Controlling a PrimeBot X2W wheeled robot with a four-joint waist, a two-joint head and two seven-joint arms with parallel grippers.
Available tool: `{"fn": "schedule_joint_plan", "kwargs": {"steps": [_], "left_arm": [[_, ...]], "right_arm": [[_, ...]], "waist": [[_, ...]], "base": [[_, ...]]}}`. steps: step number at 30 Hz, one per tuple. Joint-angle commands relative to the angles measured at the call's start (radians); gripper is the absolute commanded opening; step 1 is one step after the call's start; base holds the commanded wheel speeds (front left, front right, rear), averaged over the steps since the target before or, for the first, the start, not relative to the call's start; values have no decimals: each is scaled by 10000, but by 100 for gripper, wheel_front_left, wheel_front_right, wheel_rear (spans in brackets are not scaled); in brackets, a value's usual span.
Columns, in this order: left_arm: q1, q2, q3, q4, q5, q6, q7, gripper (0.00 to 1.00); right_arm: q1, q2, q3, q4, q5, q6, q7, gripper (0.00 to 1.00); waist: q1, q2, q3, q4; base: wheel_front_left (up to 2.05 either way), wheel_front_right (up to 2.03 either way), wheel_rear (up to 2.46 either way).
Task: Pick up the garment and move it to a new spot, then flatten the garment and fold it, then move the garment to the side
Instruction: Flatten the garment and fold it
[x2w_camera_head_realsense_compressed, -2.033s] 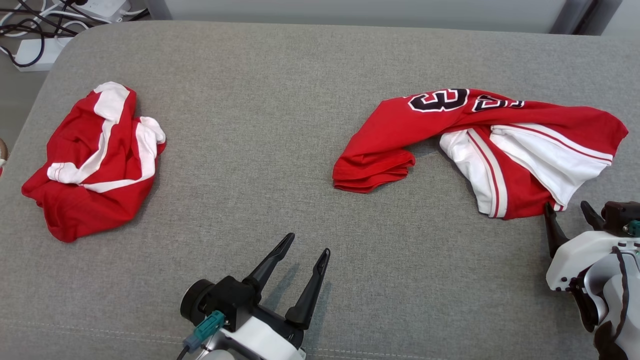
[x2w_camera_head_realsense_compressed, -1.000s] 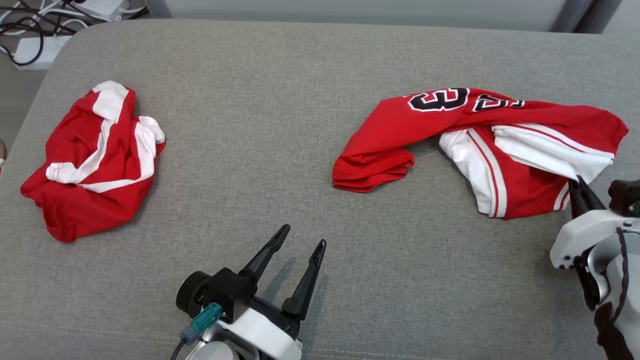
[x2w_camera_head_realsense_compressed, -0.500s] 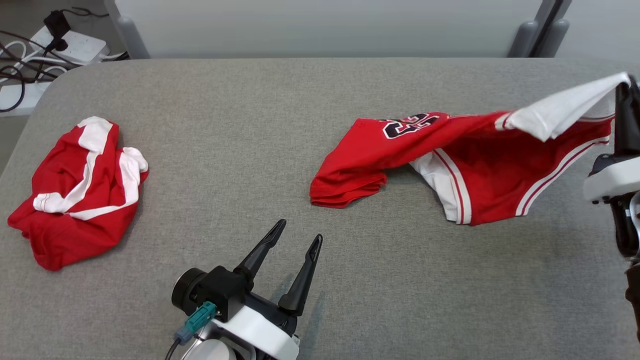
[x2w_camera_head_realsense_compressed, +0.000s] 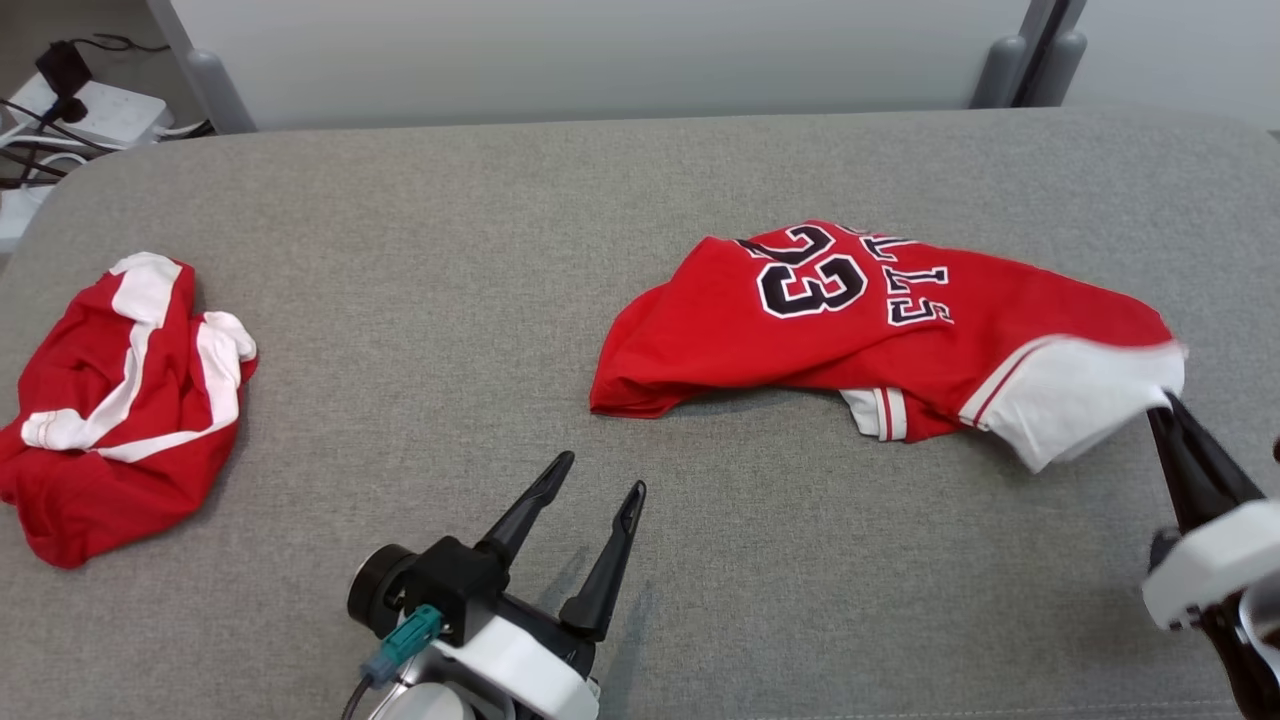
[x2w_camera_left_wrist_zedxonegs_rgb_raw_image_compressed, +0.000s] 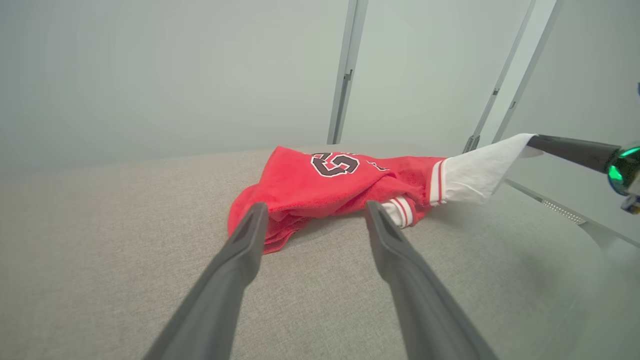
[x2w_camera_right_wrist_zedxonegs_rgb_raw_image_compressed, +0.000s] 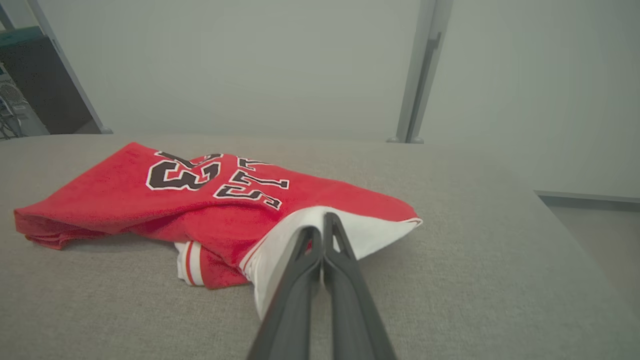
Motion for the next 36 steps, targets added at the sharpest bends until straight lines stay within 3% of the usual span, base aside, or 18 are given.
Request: {"fn": "schedule_joint_plan", "kwargs": {"steps": [1,8,9,10,11,12,15,21,35,36], "left_arm": [[-567,27,180,-55,150,-71,-103,100],[-1929,439,-370,880,329,-71,-103,100],[-2173,506,-430,1275,335,-71,-103,100],[-2464,561,-512,1586,336,-71,-103,100],[-2739,635,-597,1908,368,-71,-103,100],[-2981,698,-638,2315,399,-71,-103,100],[-3917,785,-766,3945,664,-69,-103,100],[-4436,616,-542,5742,722,54,-103,100],[-4816,599,36,5896,883,257,-103,100],[-4835,594,54,5869,898,242,-103,96]], "right_arm": [[268,-416,66,-158,222,37,153,0],[698,-402,295,302,667,37,400,0],[643,-390,310,337,692,37,341,8],[565,-391,349,368,671,37,288,30],[459,-349,354,406,654,37,209,44],[342,-290,382,439,620,37,143,100],[-231,51,649,497,381,37,-183,100],[-708,369,945,546,273,37,-503,100],[-1064,652,997,659,323,37,-872,100],[-1087,676,1014,686,345,37,-893,100]], "waist": [[0,0,136,-60],[0,0,547,-175],[0,0,609,-215],[0,0,682,-267],[0,0,741,-332],[0,0,800,-407],[0,0,1117,-751],[0,0,1447,-1069],[0,0,1922,-1358],[0,0,1939,-1377]], "base": [[0,0,0],[0,0,0],[0,0,0],[0,0,0],[0,0,0],[0,0,0],[0,0,0],[0,0,0],[0,0,0],[0,0,0]]}}
